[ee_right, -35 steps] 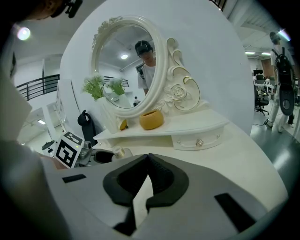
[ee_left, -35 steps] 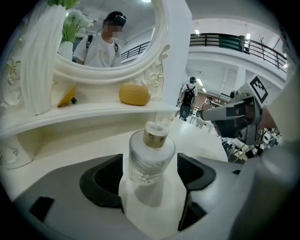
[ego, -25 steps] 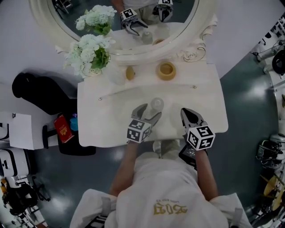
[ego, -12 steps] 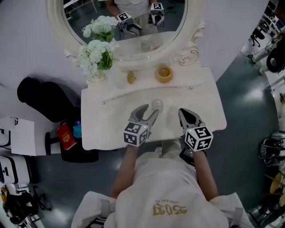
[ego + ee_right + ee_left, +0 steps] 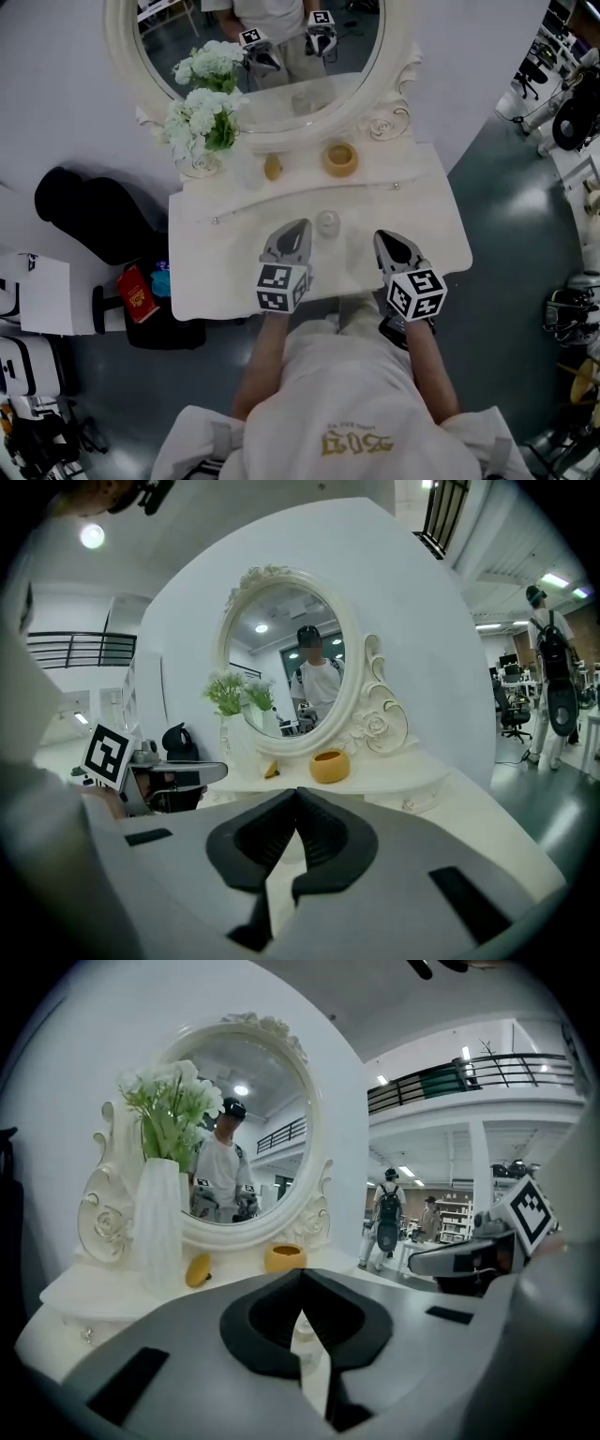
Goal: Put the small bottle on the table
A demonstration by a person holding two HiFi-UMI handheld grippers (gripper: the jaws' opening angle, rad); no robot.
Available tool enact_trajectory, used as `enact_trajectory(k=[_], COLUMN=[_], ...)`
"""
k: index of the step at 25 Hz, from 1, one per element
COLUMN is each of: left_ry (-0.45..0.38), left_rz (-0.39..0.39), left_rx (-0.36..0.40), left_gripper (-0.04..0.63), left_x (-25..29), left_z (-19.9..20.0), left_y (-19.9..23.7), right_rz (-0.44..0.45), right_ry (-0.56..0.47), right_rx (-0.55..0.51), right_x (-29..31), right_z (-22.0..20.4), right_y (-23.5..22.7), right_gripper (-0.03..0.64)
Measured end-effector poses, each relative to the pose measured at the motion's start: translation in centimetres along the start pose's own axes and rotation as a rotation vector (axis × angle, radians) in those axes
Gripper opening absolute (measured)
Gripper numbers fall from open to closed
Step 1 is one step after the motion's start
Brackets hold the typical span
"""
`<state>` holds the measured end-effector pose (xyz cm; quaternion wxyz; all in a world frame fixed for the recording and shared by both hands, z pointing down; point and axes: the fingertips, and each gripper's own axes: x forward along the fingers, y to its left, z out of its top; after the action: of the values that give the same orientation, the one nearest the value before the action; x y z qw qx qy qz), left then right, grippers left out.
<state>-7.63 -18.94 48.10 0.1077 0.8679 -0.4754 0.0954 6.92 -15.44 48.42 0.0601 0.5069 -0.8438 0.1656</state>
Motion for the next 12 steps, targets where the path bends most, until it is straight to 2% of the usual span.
enact_trajectory(k=[12], left_ry=[0.022], left_rz=[-0.038], left_rx=[0.006], left_gripper=[0.014], left_x=[-0.12], left_z=[-0.60], left_y=[-0.76], right_rz=[-0.002], right_ry=[-0.001], right_rx=[-0.021], right_x=[-0.47], right_z=[0.21], right_y=[0.74], right_gripper=[0.012])
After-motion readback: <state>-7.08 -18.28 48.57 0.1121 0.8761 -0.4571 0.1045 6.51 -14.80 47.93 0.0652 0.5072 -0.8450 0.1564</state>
